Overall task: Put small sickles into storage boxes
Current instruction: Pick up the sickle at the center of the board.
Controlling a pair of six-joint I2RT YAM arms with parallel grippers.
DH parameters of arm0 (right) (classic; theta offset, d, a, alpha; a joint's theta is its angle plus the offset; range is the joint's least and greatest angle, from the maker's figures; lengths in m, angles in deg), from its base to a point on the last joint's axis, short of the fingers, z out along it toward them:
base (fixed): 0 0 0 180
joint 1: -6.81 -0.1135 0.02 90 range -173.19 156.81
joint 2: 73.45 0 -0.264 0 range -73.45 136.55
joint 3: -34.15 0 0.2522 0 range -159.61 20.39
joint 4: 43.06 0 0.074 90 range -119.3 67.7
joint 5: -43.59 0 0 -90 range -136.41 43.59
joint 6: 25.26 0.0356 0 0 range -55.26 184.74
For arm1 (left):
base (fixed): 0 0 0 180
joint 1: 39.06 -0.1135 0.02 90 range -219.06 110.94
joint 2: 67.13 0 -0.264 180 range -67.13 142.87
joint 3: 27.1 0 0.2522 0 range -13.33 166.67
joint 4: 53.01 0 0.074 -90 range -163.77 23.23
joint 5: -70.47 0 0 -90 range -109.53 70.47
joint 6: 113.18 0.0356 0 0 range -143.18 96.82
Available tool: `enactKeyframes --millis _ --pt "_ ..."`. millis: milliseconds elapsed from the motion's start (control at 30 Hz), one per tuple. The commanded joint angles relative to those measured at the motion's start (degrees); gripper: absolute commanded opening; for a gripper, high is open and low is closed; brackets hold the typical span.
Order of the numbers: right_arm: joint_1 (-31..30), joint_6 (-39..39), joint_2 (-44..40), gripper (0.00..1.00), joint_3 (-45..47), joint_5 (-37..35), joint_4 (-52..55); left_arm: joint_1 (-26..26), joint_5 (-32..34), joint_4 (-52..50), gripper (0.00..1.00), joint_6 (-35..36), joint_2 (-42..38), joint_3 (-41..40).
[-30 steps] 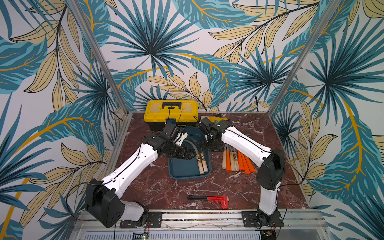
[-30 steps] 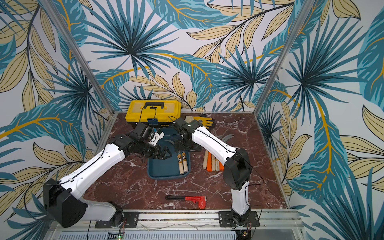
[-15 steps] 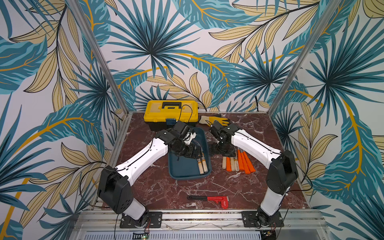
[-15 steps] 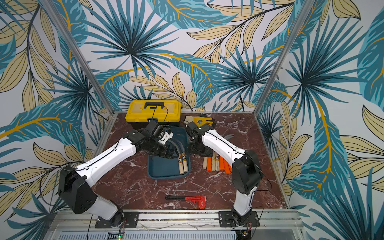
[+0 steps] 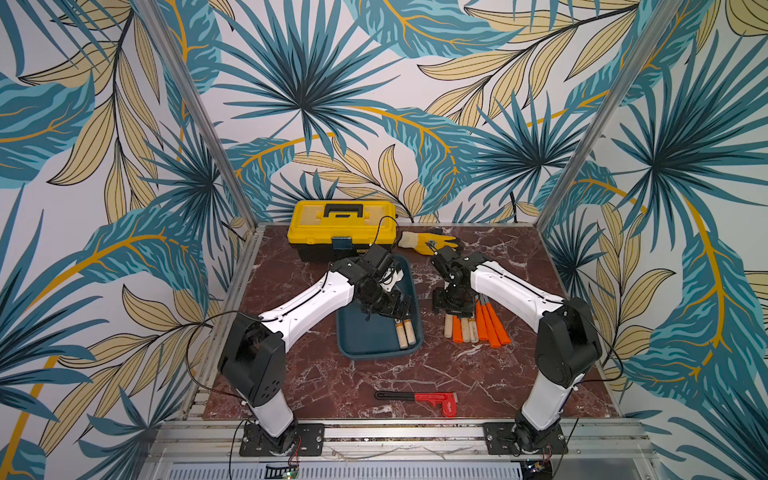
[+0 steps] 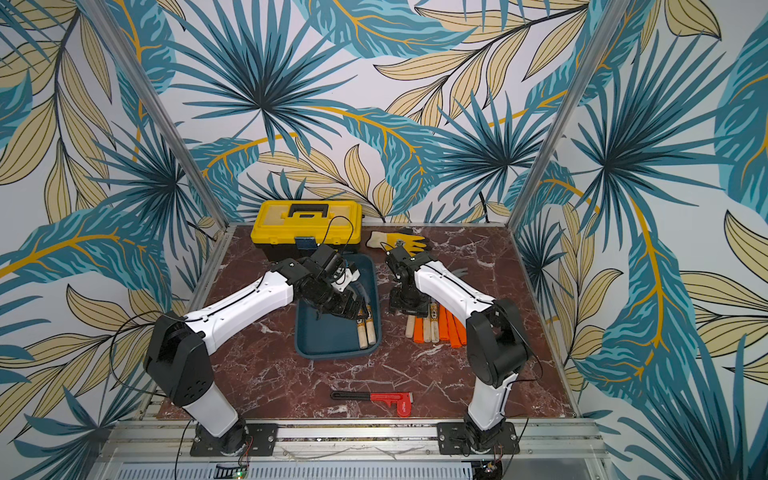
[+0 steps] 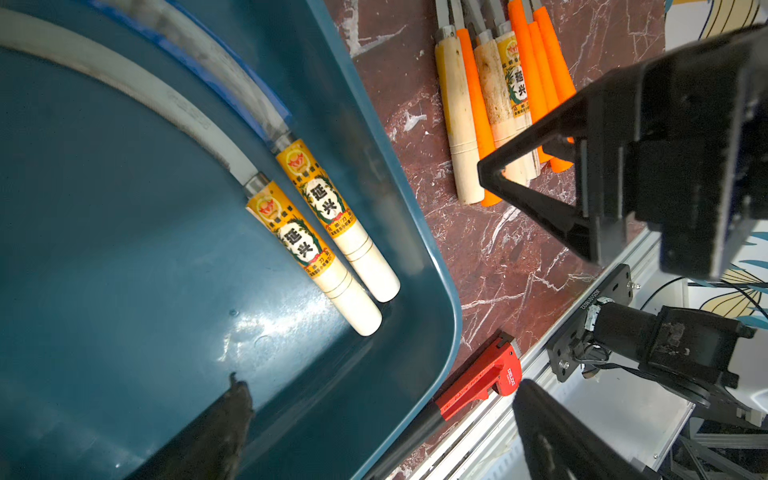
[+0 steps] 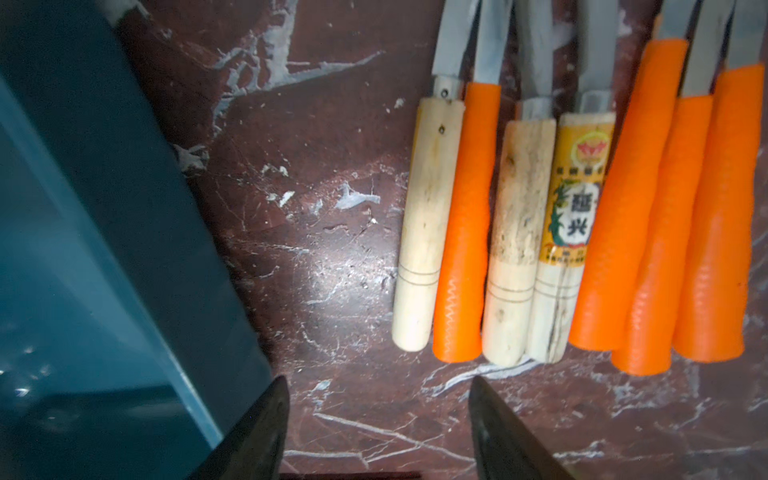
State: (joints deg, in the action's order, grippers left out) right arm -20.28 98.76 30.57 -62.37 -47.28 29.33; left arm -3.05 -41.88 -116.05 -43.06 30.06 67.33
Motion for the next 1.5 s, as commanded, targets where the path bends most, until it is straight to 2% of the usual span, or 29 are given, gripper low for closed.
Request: enactKeyframes --millis 0,133,733,967,1233,1467 --pt "0.8 -0.7 2.8 0.55 0.9 0.6 -1.6 0.5 -0.8 2.2 0.99 0.9 0.9 1.2" --pt "1.7 -1.5 5.7 0.48 0.3 1.0 -2.6 0.8 -1.4 4.8 0.99 0.8 1.0 0.0" --pt "3.5 -3.5 14.6 0.42 -1.9 2.4 -5.0 0.7 -3.9 7.2 0.99 2.1 4.6 0.7" --pt "3.5 -3.3 16.0 0.29 -1.9 2.8 -5.7 0.7 -4.1 7.1 0.99 2.5 4.5 0.7" --pt "3.5 -3.3 14.9 0.02 -3.0 1.9 -4.1 0.7 -3.7 7.1 0.99 2.1 3.5 0.2" --pt "3.5 -2.6 11.7 0.00 -2.5 1.6 -3.8 0.6 -3.3 7.1 0.99 1.5 1.9 -0.2"
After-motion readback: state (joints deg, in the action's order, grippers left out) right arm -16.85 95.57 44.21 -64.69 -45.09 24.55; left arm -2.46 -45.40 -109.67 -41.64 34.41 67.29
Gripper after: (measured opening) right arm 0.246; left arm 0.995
